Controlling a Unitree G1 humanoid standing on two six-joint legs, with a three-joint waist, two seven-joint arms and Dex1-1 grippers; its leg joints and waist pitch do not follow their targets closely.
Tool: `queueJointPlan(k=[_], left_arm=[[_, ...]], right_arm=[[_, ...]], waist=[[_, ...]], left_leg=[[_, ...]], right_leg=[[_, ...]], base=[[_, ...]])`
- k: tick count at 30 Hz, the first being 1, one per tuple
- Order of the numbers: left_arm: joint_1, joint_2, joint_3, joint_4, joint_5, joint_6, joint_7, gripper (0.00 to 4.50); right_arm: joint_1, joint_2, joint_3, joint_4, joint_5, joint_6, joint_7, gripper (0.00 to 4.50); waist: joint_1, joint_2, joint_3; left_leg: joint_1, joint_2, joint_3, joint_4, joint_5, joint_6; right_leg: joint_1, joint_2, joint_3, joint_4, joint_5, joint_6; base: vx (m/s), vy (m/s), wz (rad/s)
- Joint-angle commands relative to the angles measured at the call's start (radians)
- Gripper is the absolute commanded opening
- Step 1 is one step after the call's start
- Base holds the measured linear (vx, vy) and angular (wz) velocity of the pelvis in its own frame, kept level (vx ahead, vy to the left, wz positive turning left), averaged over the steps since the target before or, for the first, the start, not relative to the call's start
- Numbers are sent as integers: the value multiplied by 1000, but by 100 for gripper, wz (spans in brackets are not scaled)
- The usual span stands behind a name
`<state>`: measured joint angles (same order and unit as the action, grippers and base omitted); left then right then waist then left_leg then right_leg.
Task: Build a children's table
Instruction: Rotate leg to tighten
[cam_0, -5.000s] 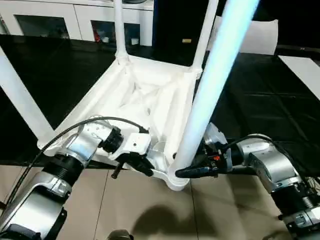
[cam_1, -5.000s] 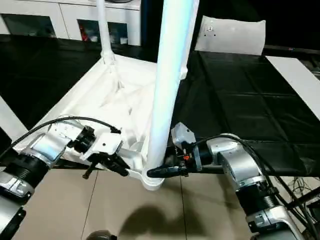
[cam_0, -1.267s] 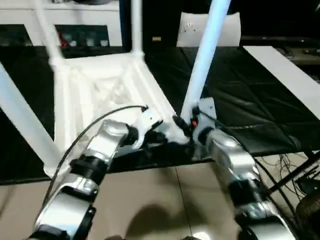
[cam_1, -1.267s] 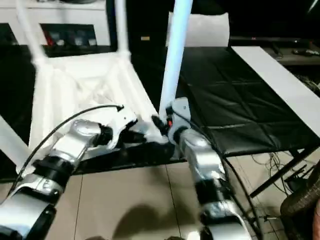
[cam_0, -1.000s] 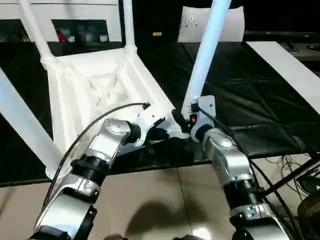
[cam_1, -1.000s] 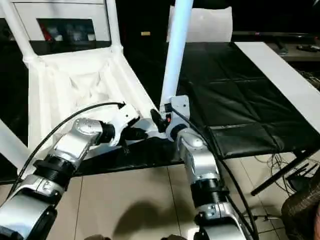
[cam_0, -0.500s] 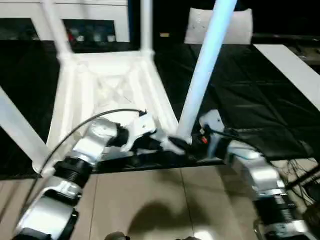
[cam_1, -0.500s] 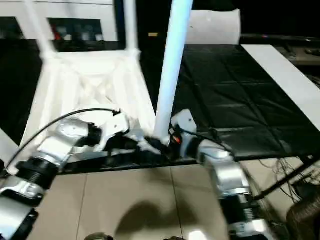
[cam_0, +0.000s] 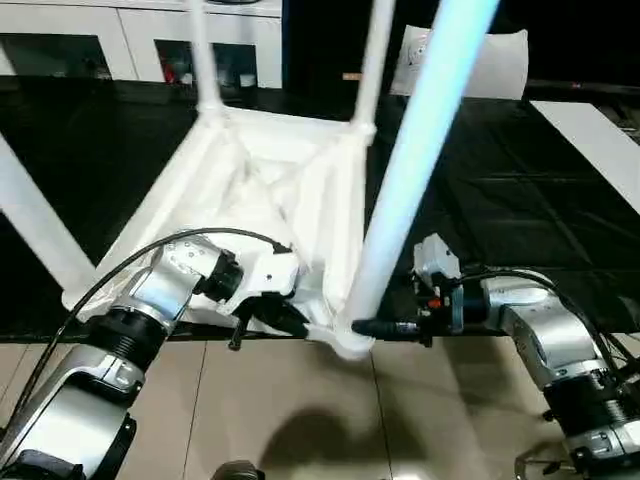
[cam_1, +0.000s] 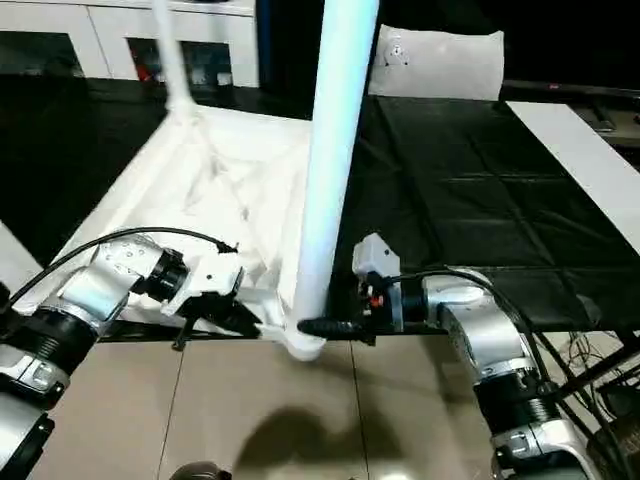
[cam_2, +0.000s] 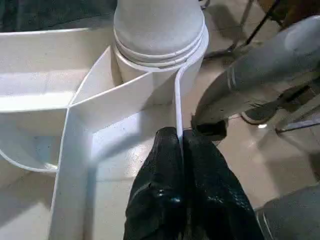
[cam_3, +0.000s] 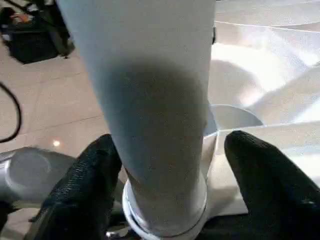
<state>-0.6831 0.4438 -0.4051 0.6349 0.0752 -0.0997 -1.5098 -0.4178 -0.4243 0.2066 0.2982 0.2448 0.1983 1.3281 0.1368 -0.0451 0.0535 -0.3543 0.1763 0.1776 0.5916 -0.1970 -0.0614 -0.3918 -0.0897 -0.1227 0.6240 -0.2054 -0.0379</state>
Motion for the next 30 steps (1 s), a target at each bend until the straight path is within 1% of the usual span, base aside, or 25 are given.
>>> queueJointPlan(k=[1, 2, 3, 4, 6, 7, 9, 13, 17, 18, 20, 21, 22, 23, 24, 25, 26, 27, 28, 29, 30], left_arm=[[-12, -7, -66, 5, 30, -42, -71, 0], [-14, -6, -69, 6, 31, -47, -76, 0], [-16, -5, -72, 10, 33, -55, -83, 0], [-16, -5, -72, 10, 33, -56, -84, 0], [-24, -8, -75, 13, 31, -62, -92, 0], [-24, -8, -75, 13, 31, -62, -92, 0], [-28, -12, -75, 17, 30, -62, -92, 0], [-31, -12, -75, 24, 31, -68, -92, 0], [-33, -10, -75, 32, 30, -76, -95, 0], [-32, -12, -64, 37, 25, -60, -83, 0], [-29, -17, -52, 38, 16, -38, -67, 0], [-21, -23, -33, 33, 4, -7, -41, 0], [-21, -23, -33, 33, 4, -7, -41, 0], [-17, -25, -24, 30, -1, 6, -29, 0], [-14, -26, -17, 28, -4, 16, -17, 0], [-14, -26, -17, 28, -4, 16, -17, 0], [-12, -29, -9, 27, -6, 29, 0, 0], [-11, -30, -6, 26, -6, 33, 6, 0], [-8, -37, 9, 26, -8, 58, 44, 0], [-8, -37, 9, 26, -8, 58, 44, 0], [-4, -50, 31, 21, -16, 101, 90, 0]], right_arm=[[-23, -23, 18, 13, 16, 14, 56, 311], [-26, -26, 24, 15, 16, 15, 68, 301], [-30, -29, 30, 20, 17, 17, 86, 301], [-30, -30, 31, 21, 17, 17, 89, 284], [-48, -24, 40, 41, 14, 18, 115, 266], [-48, -24, 40, 42, 14, 18, 116, 266], [-55, -20, 47, 44, 19, 28, 130, 239], [-60, -14, 51, 46, 23, 35, 134, 208], [-59, -6, 53, 47, 29, 39, 137, 196], [-52, 4, 47, 42, 37, 44, 128, 195], [-43, 12, 38, 36, 42, 45, 110, 195], [-26, 28, 19, 24, 39, 39, 57, 194], [-26, 28, 19, 24, 39, 39, 57, 194], [-17, 37, 10, 19, 34, 34, 25, 194], [-10, 44, 2, 16, 28, 27, -1, 194], [-10, 44, 2, 16, 28, 27, -1, 193], [-4, 52, -7, 15, 21, 23, -33, 193], [-2, 55, -9, 15, 19, 22, -43, 193], [13, 79, -29, 13, 2, 23, -127, 193], [13, 79, -29, 13, 2, 23, -127, 193], [24, 100, -45, 7, -8, 35, -193, 192]], waist=[[-5, 6, -66], [-2, 4, -66], [1, 5, -65], [3, 5, -66], [3, 4, -66], [3, 4, -66], [4, 3, -66], [4, 4, -67], [5, 5, -67], [5, 7, -67], [4, 5, -66], [4, 7, -65], [5, 7, -64], [4, 9, -61], [2, 7, -60], [2, 7, -59], [1, 10, -58], [-1, 9, -56], [-3, 10, -55], [-2, 10, -55], [-4, 11, -53]], left_leg=[[6, 71, -19, -64, -122, 58], [5, 71, -19, -64, -118, 59], [6, 73, -19, -64, -115, 57], [6, 73, -19, -64, -117, 56], [6, 73, -20, -65, -119, 52], [5, 72, -20, -65, -120, 51], [5, 72, -20, -64, -119, 49], [5, 72, -20, -64, -113, 47], [6, 72, -20, -65, -119, 44], [5, 72, -21, -65, -122, 42], [4, 72, -21, -66, -123, 39], [5, 72, -21, -66, -131, 35], [6, 72, -21, -67, -138, 33], [7, 72, -22, -70, -155, 27], [9, 72, -22, -71, -176, 20], [10, 71, -23, -72, -184, 16], [9, 70, -25, -73, -199, 12], [12, 71, -26, -75, -217, 5], [13, 72, -27, -77, -226, -3], [15, 71, -27, -77, -231, -5], [15, 69, -30, -78, -244, -8]], right_leg=[[59, -89, 76, -73, -118, -203], [60, -89, 76, -72, -122, -199], [58, -90, 77, -73, -124, -197], [59, -90, 77, -72, -124, -197], [58, -90, 76, -73, -129, -195], [59, -90, 76, -72, -131, -195], [59, -90, 75, -73, -134, -195], [59, -91, 76, -72, -130, -195], [59, -91, 75, -73, -136, -191], [59, -91, 75, -73, -141, -190], [60, -91, 75, -73, -143, -190], [58, -91, 76, -75, -158, -188], [58, -92, 75, -78, -169, -185], [57, -93, 76, -82, -203, -177], [56, -93, 76, -88, -245, -164], [56, -93, 75, -90, -266, -158], [56, -94, 75, -95, -310, -146], [53, -95, 75, -100, -350, -135], [51, -96, 76, -103, -375, -127], [49, -96, 76, -107, -385, -122], [50, -97, 74, -110, -412, -116]], base=[[0, 0, 0], [0, 0, 0], [0, 0, 0], [0, 0, 0], [0, 0, 0], [0, 0, 0], [0, 0, 0], [0, 0, 0], [0, 0, 0], [0, 0, 0], [0, 0, 0], [0, 0, 0], [0, 0, 0], [0, 0, 0], [0, 0, 0], [0, 0, 0], [0, 0, 0], [0, 0, 0], [0, 0, 0], [0, 0, 0], [0, 0, 0]])
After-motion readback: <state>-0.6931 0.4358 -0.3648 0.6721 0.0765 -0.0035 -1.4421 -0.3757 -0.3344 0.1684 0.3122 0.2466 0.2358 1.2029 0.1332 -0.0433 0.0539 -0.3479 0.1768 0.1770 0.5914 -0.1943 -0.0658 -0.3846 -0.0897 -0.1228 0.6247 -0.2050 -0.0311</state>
